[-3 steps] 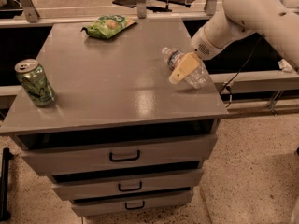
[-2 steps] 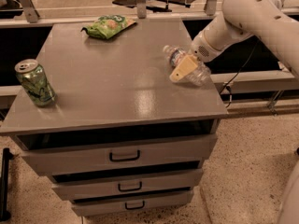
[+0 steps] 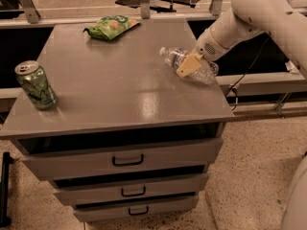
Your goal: Pick water bottle
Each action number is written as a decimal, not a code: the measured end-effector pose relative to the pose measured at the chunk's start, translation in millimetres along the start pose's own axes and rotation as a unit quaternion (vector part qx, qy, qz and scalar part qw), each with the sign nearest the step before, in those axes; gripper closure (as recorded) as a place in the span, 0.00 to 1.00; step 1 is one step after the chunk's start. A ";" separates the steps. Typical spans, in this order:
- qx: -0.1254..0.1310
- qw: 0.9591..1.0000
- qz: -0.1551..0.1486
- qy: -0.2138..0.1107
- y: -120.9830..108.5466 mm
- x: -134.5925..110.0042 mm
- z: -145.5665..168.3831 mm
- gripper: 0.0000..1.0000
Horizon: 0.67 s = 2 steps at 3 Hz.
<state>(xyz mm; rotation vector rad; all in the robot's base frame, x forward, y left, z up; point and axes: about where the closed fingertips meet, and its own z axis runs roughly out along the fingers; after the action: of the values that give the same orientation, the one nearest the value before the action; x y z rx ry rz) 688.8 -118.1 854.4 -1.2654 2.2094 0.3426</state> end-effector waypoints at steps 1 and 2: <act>-0.030 0.998 -0.037 -0.032 16.9 -25.6 -20.3 0.94; -0.071 0.990 -0.092 -0.074 40.5 -52.8 -46.1 1.00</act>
Offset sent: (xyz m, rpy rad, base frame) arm -0.0610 0.0553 0.1217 0.2181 -0.1226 0.4423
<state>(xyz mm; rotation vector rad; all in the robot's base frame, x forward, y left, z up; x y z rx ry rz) 659.2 -81.7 920.4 -1.4585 1.9545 0.5117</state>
